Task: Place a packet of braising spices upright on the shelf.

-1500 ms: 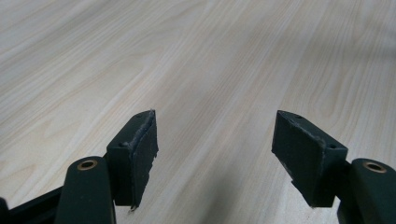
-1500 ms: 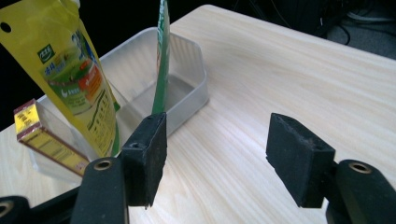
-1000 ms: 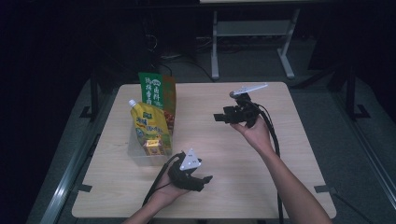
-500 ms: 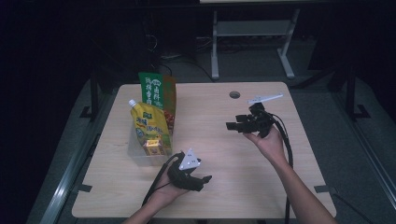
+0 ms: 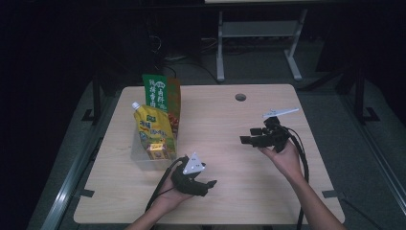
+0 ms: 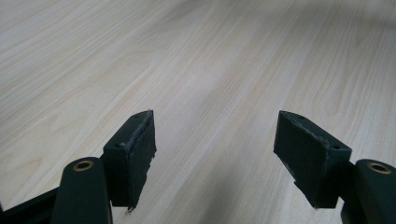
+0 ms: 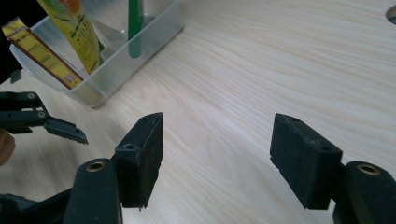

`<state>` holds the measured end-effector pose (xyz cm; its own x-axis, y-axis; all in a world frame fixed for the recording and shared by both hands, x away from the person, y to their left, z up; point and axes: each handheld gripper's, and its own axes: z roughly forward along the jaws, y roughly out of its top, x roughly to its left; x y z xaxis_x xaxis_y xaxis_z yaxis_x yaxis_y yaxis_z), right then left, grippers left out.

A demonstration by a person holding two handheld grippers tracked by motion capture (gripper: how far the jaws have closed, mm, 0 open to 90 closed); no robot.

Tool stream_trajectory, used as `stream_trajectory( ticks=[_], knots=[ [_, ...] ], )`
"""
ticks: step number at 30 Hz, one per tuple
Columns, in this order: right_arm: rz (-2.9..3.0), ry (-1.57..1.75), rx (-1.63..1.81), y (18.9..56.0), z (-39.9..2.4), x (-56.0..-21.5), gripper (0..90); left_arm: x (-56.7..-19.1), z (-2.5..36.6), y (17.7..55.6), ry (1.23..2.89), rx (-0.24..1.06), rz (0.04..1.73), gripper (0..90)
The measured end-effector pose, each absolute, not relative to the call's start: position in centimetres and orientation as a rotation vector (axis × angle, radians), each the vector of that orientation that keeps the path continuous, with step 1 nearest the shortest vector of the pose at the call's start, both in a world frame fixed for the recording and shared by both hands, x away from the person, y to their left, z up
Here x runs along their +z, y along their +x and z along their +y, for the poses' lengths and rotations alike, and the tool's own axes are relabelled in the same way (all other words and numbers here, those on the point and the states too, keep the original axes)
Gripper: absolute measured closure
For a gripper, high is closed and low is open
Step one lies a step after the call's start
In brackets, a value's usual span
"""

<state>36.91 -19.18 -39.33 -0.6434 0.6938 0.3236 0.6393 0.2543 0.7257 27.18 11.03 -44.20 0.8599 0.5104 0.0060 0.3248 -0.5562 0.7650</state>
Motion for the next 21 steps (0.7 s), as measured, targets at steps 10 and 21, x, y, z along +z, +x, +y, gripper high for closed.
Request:
stream_trajectory(
  ticks=[10, 21],
  knots=[
    [2.424, 1.341, 1.367, 35.2, -21.0, -40.8, 33.0, -44.2, 11.2, 27.3, 2.217, 0.285, 0.61, 28.5],
    [2.423, 1.375, 1.358, 33.3, -22.5, -42.2, 32.6, -44.3, 11.2, 27.2, 2.205, 0.283, 0.612, 28.4]
  ],
)
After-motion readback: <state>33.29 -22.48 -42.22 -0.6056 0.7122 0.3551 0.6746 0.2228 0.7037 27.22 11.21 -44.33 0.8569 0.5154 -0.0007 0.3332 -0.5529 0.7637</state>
